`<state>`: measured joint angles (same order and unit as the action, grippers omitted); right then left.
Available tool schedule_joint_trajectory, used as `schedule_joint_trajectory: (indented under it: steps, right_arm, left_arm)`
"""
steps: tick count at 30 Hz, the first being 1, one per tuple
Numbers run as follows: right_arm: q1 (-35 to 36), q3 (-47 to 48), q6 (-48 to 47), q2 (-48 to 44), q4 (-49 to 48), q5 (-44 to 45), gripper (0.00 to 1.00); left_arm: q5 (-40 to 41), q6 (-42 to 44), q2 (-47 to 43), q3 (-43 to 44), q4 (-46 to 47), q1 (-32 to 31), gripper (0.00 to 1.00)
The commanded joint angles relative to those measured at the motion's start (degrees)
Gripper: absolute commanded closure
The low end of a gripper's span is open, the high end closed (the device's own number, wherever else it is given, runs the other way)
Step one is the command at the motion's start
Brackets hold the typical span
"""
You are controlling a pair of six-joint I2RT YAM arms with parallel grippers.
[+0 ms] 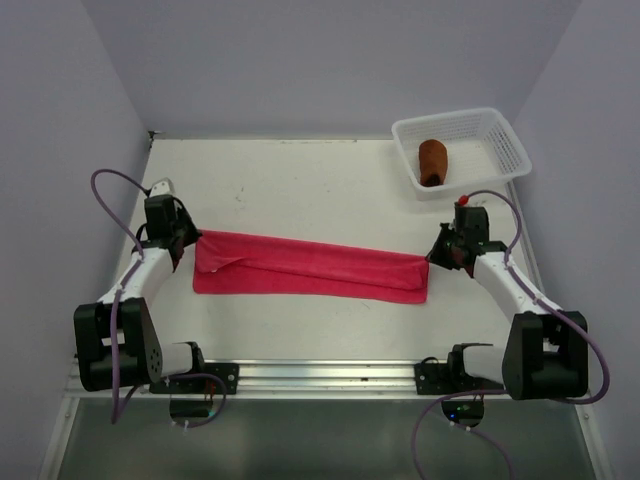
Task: Roll the towels
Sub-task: Fold the towel
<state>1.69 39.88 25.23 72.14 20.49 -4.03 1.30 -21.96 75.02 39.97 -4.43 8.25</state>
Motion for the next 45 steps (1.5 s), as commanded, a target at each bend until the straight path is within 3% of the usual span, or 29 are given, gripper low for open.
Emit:
schedule_joint_trajectory:
  steps: [1,23,36,45]
  right_arm:
    - [-0.29,2.48,-1.41,-2.70,2.01,1.74,0.98]
    - [-0.29,10.48,-4.14,-9.91,6.75,5.79,1.00]
    - [-0.29,17.51,-1.77,-7.28,12.29,4.30,1.00]
    - [-0.29,16.81,-1.85,-6.31,14.14,2.45,1.00]
  left_arm:
    - [1.42,-0.81,-2.25,0.11,3.46,0.71,1.00]
    - [-1.04,-2.21,-11.21,0.73,8.03,1.24,1.00]
    - [-1.04,-3.09,-16.22,-1.47,9.00,1.24,1.00]
    - [-3.15,-3.62,-15.70,-1.82,7.94,1.24,1.00]
